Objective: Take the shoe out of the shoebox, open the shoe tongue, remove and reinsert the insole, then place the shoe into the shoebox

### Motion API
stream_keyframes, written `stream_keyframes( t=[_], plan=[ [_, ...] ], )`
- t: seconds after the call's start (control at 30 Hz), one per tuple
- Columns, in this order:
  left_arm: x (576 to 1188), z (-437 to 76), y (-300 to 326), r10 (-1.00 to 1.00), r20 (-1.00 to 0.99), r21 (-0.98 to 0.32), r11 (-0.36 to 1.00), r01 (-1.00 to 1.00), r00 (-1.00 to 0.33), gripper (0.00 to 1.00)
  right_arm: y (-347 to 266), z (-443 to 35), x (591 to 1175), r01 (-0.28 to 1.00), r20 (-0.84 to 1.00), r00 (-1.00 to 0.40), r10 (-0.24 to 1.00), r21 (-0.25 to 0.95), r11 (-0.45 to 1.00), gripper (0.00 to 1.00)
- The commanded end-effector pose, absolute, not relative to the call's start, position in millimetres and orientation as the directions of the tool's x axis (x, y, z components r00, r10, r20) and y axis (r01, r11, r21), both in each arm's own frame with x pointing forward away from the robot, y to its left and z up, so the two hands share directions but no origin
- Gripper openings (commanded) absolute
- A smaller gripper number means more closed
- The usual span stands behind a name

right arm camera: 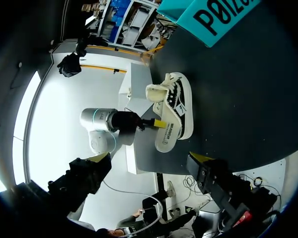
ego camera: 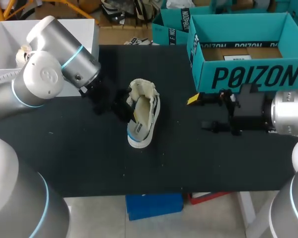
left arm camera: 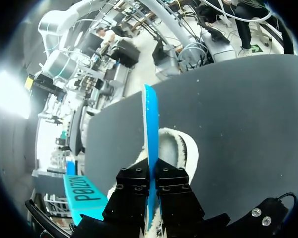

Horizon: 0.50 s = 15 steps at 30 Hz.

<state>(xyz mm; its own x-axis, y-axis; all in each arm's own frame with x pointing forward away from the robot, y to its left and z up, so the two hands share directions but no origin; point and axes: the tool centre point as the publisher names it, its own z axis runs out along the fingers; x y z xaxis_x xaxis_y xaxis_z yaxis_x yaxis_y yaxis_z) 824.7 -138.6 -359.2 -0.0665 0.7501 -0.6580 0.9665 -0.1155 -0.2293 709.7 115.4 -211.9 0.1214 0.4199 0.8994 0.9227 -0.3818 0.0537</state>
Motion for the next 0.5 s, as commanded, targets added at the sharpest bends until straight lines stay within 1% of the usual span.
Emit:
stream_keyframes(
  t=[0.03, 0.27, 0.5],
  plan=[
    [827, -363, -138, 0.753, -0.653, -0.224, -0.094, 0.970, -0.078, 0.00, 116, -212, 710, 0.923, 0.899, 0.122, 0.421, 0.053, -0.382, 1.00],
    [841, -368, -142, 0.758, -0.645, -0.217, -0.057, 0.974, -0.099, 0.00, 116, -212, 710, 0.923, 0.899, 0.122, 0.421, 0.053, -0.382, 1.00],
    [844, -361, -149, 0.750, -0.655, -0.209, -0.064, 0.976, -0.091, 0.00, 116, -212, 710, 0.923, 0.899, 0.122, 0.421, 0.053, -0.382, 1.00]
  ],
)
